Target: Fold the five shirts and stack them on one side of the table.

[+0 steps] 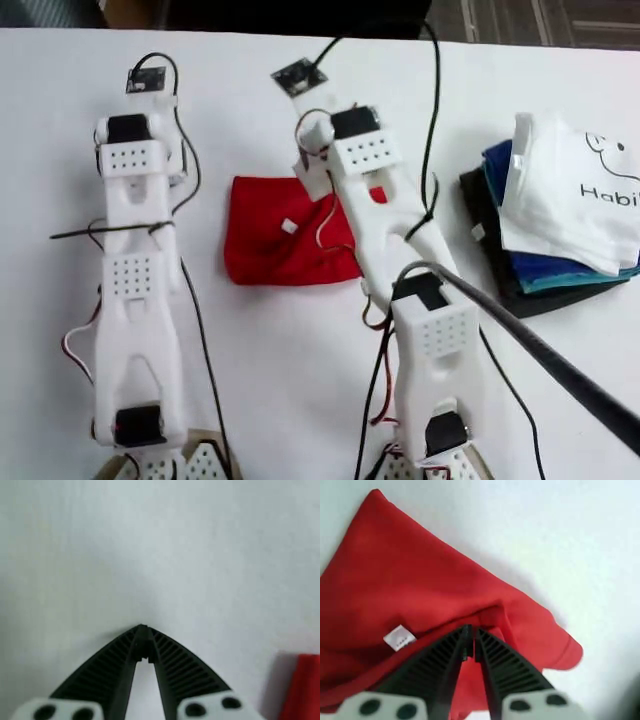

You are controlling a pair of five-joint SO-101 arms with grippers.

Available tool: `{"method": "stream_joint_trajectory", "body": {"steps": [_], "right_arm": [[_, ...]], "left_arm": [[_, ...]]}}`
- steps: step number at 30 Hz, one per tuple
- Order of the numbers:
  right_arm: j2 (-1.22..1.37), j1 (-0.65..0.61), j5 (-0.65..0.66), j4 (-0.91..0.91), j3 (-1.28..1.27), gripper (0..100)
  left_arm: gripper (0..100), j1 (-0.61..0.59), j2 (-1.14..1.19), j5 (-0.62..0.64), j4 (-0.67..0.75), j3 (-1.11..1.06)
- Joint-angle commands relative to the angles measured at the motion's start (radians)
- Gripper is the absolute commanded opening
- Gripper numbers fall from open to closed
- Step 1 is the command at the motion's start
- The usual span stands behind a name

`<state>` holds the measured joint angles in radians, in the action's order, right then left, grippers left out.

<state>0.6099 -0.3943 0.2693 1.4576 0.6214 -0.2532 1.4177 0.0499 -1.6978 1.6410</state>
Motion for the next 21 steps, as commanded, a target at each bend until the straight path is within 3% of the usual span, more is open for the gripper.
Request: {"method": "stream_joint_trajectory", "body": {"steps": [1,10,21], "right_arm": [[-0.013,0.022,0.0,0.062,0.094,2.1],[0.038,0.01,0.0,-0.059,0.1,2.1],[0.174,-0.007,0.0,-0.01,0.112,2.1]], "left_arm": [[3,-0.008,-0.005,0.008,0.02,0.031],[3,-0.008,-0.005,0.008,0.02,0.031],[3,-0.008,-0.005,0.008,0.02,0.031]]}}
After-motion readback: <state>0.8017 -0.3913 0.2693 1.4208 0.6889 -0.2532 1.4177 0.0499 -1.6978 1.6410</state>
